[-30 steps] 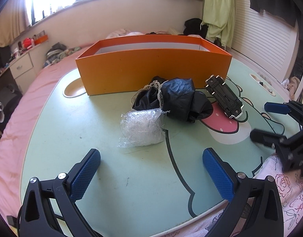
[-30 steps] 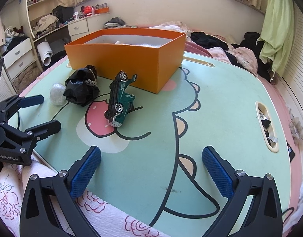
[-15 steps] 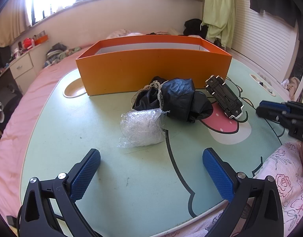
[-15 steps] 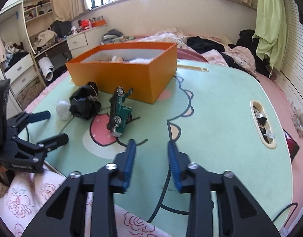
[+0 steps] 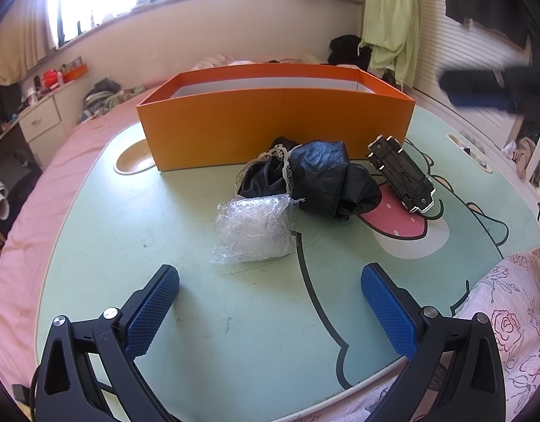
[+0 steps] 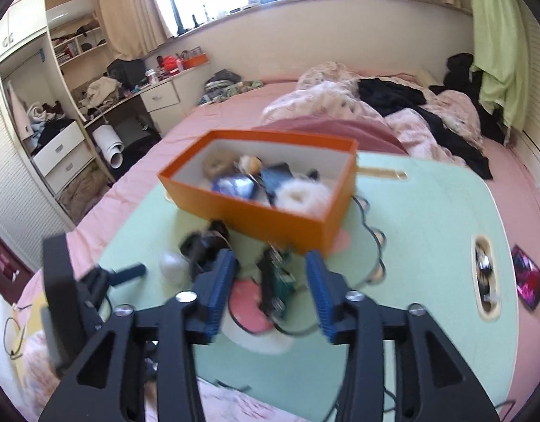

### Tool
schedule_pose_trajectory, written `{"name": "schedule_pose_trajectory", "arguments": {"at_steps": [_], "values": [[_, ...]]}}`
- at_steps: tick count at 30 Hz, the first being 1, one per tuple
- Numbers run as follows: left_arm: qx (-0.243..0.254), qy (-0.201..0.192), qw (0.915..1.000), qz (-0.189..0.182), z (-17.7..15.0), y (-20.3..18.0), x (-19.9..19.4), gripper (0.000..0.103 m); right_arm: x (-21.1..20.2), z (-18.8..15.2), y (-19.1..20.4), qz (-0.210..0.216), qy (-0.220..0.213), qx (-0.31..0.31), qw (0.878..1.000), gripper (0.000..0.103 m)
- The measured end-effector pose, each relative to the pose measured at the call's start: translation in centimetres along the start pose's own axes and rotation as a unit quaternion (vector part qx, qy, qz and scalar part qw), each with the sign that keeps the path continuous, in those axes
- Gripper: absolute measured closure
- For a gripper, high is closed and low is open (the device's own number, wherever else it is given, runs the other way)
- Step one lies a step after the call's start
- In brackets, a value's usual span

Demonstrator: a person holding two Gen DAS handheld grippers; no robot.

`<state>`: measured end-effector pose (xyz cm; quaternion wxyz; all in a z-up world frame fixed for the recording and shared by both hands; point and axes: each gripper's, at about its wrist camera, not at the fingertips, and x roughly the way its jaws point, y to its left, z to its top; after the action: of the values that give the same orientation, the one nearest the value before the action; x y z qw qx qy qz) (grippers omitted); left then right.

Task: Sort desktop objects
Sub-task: 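Reach into the box and grasp the white fluffy pom-pom with the right gripper, then lift the pom-pom out and release it on the table beside the green car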

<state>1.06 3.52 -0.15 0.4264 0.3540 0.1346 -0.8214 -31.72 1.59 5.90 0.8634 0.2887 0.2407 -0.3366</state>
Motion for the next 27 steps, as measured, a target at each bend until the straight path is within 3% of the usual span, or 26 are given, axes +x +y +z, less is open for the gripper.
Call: {"name": "schedule_pose_trajectory", "arguments": {"at_steps": [4,8,10,12,14,17,23,25,27], "values": [[-0.001,0.000,1.0000,0.001,0.0,0.0,0.0,0.000,0.8,3.7,0.5,0.018,0.040,0.019,0.999,0.053],[-0.002,0.000,1.0000,0.002,0.0,-0.1,0.0,0.000,4.1,7.1,0.2,0.005,0.125,0.035,0.991,0.053],[-0.002,0.000,1.0000,0.002,0.0,-0.1,0.0,0.000,5.4,7.8,0.2,0.006,0.148,0.045,0.988,0.053],[-0.003,0.000,1.0000,0.003,0.0,-0.1,0.0,0.000,6.5,8.4,0.2,-0.017,0.158,0.045,0.986,0.053],[-0.004,0.000,1.0000,0.003,0.0,-0.1,0.0,0.000,7.9,9.0,0.5,-0.071,0.170,0.032,0.982,0.053],[-0.004,0.000,1.0000,0.004,0.0,-0.2,0.0,0.000,10.1,9.4,0.3,-0.119,0.200,0.020,0.972,0.053],[-0.006,0.000,1.0000,0.006,0.0,-0.2,0.0,0.000,13.6,8.7,-0.3,-0.147,0.260,0.007,0.954,0.050],[-0.006,0.001,1.0000,0.007,0.0,-0.2,0.0,0.000,14.4,8.4,-0.2,-0.183,0.261,-0.021,0.948,0.050],[-0.007,0.001,1.0000,0.007,0.1,-0.2,0.1,0.000,14.9,8.0,-0.6,-0.182,0.260,-0.014,0.948,0.050]]}}
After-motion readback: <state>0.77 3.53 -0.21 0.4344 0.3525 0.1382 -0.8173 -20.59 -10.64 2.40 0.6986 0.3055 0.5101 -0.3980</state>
